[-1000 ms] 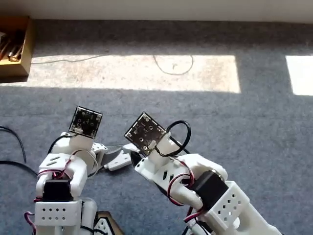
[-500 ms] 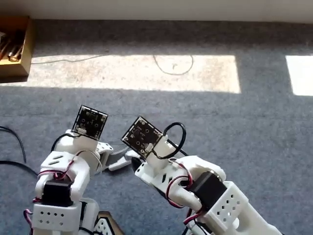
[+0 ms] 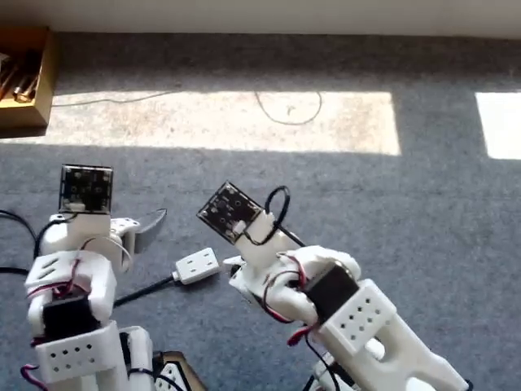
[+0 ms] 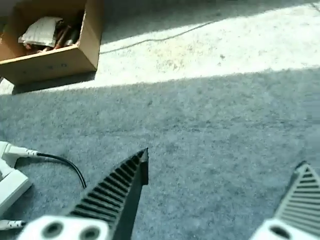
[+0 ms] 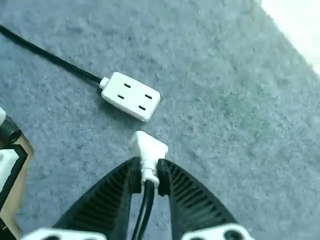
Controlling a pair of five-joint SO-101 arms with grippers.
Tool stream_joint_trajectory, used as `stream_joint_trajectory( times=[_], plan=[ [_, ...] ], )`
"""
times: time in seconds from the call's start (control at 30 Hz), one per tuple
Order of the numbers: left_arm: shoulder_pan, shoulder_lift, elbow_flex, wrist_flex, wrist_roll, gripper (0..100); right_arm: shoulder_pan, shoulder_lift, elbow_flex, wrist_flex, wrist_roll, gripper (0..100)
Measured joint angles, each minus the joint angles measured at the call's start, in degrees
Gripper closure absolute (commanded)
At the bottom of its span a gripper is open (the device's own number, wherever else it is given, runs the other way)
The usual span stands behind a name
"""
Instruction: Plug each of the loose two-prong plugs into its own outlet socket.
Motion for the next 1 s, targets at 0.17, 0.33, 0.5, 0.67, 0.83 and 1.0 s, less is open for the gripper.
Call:
stream_joint_trajectory(
  times=[0.17,0.33,0.5,0.67,0.83,1.0],
  plan=[
    [-4.22,16.0,-14.24,8.35,0.0,58,0.18,20.4,-19.6,10.9,0.0,99.2],
    [-9.23,33.23,-33.58,16.44,-1.58,58,0.18,41.32,-46.95,24.97,-1.93,99.2],
    [-18.46,51.78,-52.84,20.4,-1.93,58,2.73,58.02,-65.76,28.4,-11.25,98.9],
    [-26.11,69.89,-69.01,22.86,-1.93,58,2.73,68.04,-67.43,28.4,-26.55,98.9],
    [-30.24,83.96,-80.18,23.12,-1.93,58,1.76,69.01,-67.6,28.4,-42.46,99.1],
    [-31.12,92.57,-85.98,23.12,-1.93,58,-0.79,68.92,-67.6,28.4,-49.32,99.2]
  ],
)
